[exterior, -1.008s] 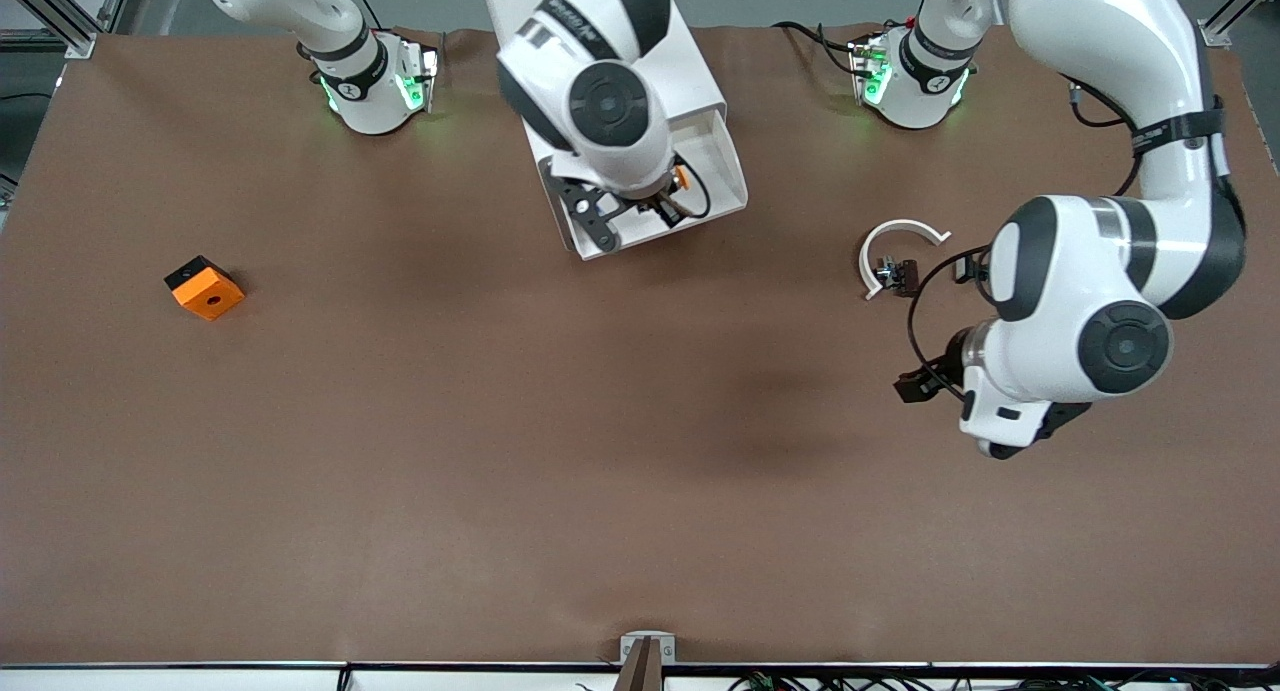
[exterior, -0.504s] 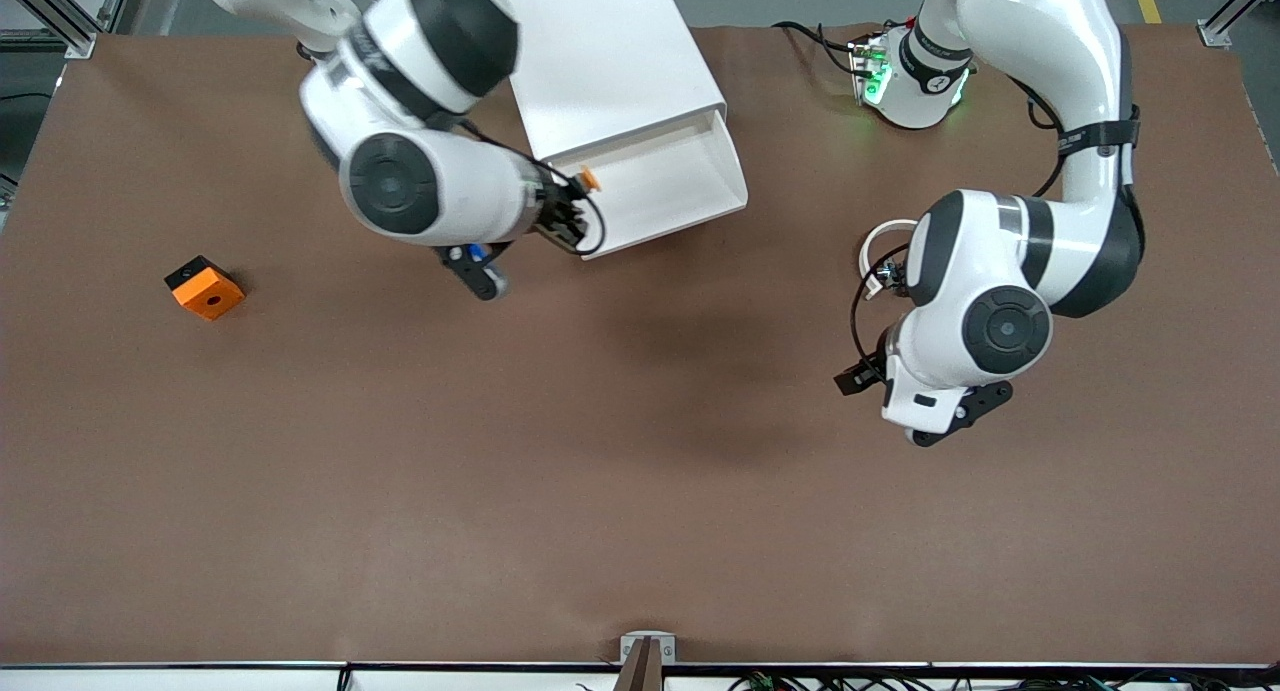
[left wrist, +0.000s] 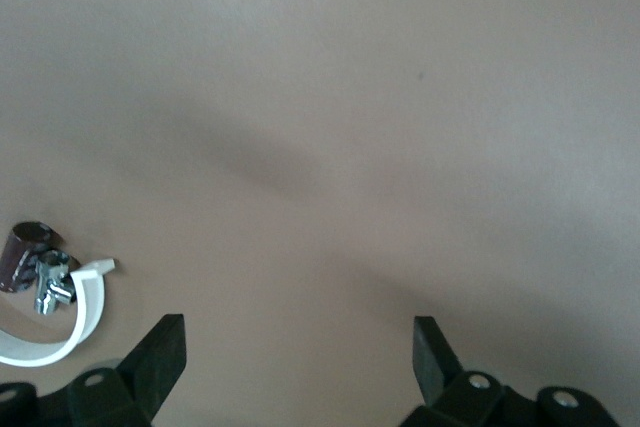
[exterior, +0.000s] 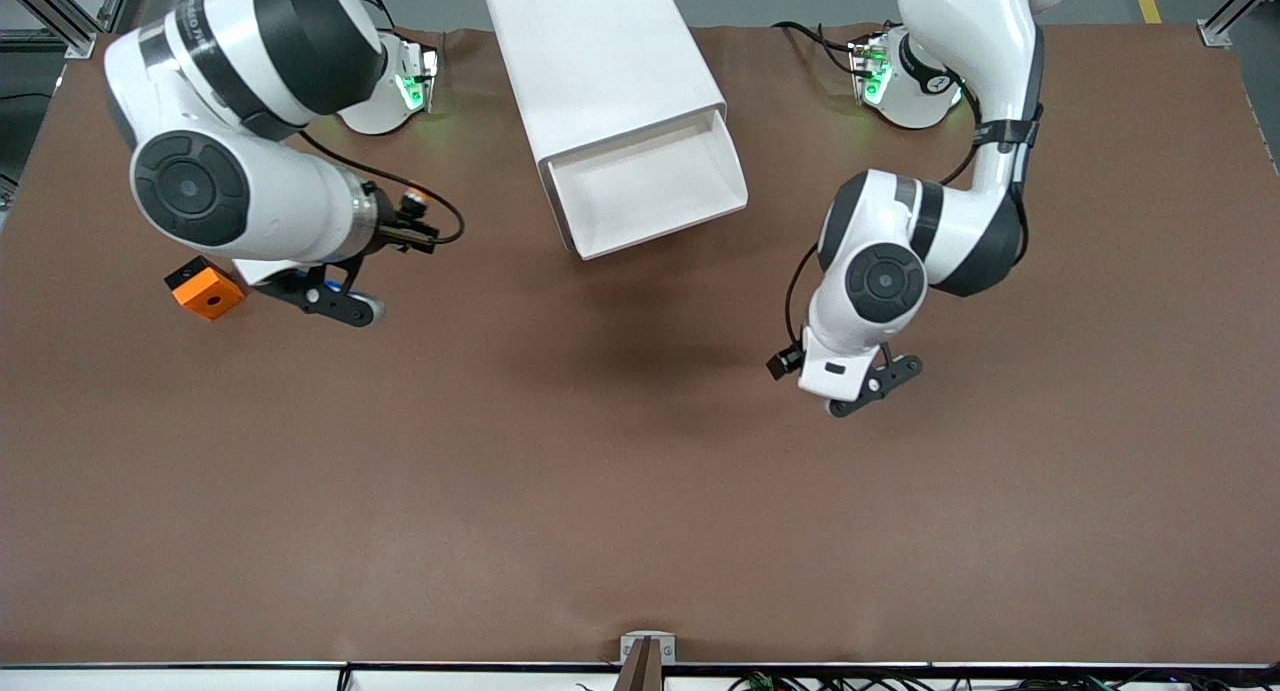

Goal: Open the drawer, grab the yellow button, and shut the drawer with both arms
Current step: 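Push the drawer closed with the left gripper while the right gripper holds the button, then lower the button beside the orange block and open the right gripper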

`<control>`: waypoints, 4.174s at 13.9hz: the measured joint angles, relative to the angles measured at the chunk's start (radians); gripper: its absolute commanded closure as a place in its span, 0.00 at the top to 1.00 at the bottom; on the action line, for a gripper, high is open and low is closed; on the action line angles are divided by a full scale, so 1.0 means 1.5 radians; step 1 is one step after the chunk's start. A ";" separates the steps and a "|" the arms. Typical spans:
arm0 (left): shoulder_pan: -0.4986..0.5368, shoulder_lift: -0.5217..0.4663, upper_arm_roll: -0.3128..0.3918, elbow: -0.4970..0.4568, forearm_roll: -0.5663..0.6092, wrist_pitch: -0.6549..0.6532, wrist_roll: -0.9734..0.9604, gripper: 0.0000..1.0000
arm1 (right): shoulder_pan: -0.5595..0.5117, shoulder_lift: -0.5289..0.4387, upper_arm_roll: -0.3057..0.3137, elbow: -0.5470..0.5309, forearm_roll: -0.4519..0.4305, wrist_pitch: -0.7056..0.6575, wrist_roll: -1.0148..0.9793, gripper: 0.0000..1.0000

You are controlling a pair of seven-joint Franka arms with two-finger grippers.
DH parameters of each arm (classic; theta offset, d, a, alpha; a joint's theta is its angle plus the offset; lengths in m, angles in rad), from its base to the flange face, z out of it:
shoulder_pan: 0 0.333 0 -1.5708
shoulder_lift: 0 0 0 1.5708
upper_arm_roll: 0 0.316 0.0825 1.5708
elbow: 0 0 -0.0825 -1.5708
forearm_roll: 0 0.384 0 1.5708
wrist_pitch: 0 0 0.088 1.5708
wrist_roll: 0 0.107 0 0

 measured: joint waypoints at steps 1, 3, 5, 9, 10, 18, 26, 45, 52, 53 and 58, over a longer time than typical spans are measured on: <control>-0.009 -0.016 -0.003 -0.012 0.000 0.003 0.001 1.00 | -0.022 -0.006 -0.001 -0.013 -0.010 0.008 -0.054 0.15; -0.021 -0.050 -0.019 -0.025 0.000 0.000 0.001 1.00 | -0.072 -0.019 -0.002 -0.053 -0.050 0.053 -0.159 0.15; -0.025 -0.082 -0.047 -0.043 0.000 -0.010 0.000 1.00 | -0.113 -0.044 -0.002 -0.133 -0.087 0.149 -0.248 0.15; -0.047 -0.112 -0.084 -0.084 0.000 -0.010 -0.001 1.00 | -0.193 -0.096 -0.003 -0.353 -0.133 0.409 -0.389 0.15; -0.059 -0.112 -0.085 -0.087 0.000 -0.009 -0.005 1.00 | -0.215 -0.099 -0.003 -0.396 -0.136 0.470 -0.416 0.15; -0.130 -0.113 -0.101 -0.095 0.000 0.004 -0.057 1.00 | -0.351 -0.010 -0.002 -0.508 -0.148 0.708 -0.556 0.15; -0.132 -0.114 -0.205 -0.109 0.000 0.010 -0.120 1.00 | -0.369 0.096 -0.002 -0.498 -0.148 0.785 -0.560 0.19; 0.060 -0.127 -0.239 -0.097 -0.006 0.018 -0.133 1.00 | -0.346 0.120 0.015 -0.261 -0.148 0.499 -0.560 1.00; 0.266 -0.135 -0.237 -0.020 0.106 -0.042 -0.023 1.00 | -0.252 0.019 0.018 -0.211 -0.148 0.363 -0.455 1.00; 0.299 -0.136 -0.237 -0.001 0.124 -0.052 0.012 1.00 | -0.241 -0.003 0.018 -0.211 -0.148 0.353 -0.450 1.00; 0.429 -0.133 -0.238 0.066 0.136 -0.060 0.199 1.00 | -0.237 -0.125 0.015 -0.209 -0.148 0.287 -0.449 1.00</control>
